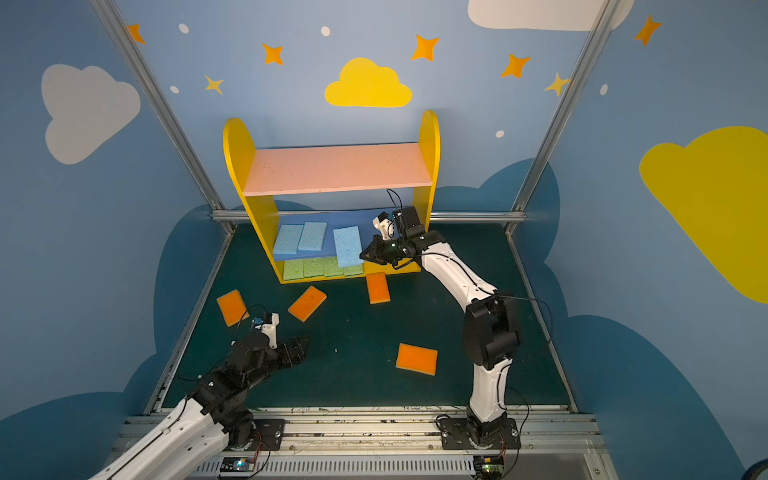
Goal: Place and organize the cleaning sponges onto the shelf
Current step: 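Place the blue sponge on the blue middle board, open the right gripper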
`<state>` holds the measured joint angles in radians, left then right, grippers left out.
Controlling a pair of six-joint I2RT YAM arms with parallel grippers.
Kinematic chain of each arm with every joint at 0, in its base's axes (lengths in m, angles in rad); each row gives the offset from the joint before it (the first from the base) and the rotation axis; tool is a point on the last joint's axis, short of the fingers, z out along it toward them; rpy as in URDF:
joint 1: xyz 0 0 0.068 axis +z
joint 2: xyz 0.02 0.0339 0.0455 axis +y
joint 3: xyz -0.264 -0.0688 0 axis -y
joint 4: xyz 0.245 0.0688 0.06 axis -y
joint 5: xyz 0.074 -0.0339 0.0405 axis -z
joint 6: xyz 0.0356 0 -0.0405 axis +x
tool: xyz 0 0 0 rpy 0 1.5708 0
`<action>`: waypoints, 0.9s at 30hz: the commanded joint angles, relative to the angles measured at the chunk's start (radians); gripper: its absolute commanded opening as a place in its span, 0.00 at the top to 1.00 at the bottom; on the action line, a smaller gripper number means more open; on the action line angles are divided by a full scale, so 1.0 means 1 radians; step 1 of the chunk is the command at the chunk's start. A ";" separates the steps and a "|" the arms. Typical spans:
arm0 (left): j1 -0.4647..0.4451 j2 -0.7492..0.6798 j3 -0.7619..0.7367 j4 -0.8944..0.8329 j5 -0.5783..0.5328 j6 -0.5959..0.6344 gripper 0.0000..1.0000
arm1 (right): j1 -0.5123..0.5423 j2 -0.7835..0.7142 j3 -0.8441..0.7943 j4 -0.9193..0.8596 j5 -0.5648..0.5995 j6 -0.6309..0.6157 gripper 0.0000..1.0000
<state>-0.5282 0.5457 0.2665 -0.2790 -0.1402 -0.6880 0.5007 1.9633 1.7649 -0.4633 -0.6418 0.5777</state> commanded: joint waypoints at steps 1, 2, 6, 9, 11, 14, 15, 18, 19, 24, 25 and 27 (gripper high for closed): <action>0.013 0.009 -0.017 0.029 -0.012 0.002 0.11 | -0.001 0.092 0.112 -0.021 -0.012 0.049 1.00; 0.016 0.011 -0.023 0.038 -0.009 0.001 0.11 | -0.001 0.118 0.148 -0.030 -0.011 0.060 1.00; 0.032 0.020 -0.029 0.055 0.008 0.003 0.08 | 0.003 0.220 0.271 -0.026 -0.006 0.102 1.00; 0.046 0.018 -0.023 0.047 0.018 0.011 0.07 | 0.004 0.285 0.337 0.008 -0.004 0.142 1.00; 0.053 0.010 -0.023 0.043 0.030 0.012 0.07 | 0.006 0.322 0.368 0.042 0.000 0.170 1.00; 0.062 -0.010 -0.028 0.037 0.041 0.010 0.07 | 0.009 0.380 0.415 0.080 -0.002 0.214 1.00; 0.064 -0.017 -0.030 0.034 0.044 0.010 0.07 | 0.009 0.402 0.437 0.085 -0.004 0.228 1.00; 0.068 -0.031 -0.033 0.028 0.053 0.008 0.07 | 0.023 0.453 0.508 0.068 -0.006 0.238 1.00; 0.070 -0.034 -0.033 0.026 0.056 0.008 0.07 | 0.030 0.465 0.527 0.061 0.001 0.237 1.00; 0.075 -0.043 -0.035 0.020 0.067 0.007 0.07 | 0.044 0.485 0.545 0.094 0.022 0.250 0.96; 0.075 -0.043 -0.035 0.021 0.068 0.007 0.07 | 0.045 0.486 0.545 0.104 0.022 0.253 0.92; 0.077 -0.046 -0.036 0.021 0.070 0.005 0.07 | 0.047 0.485 0.546 0.118 0.022 0.254 0.85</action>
<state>-0.4568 0.5087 0.2390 -0.2516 -0.0845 -0.6846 0.5388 2.4397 2.2780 -0.3847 -0.6285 0.8223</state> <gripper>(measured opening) 0.931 0.133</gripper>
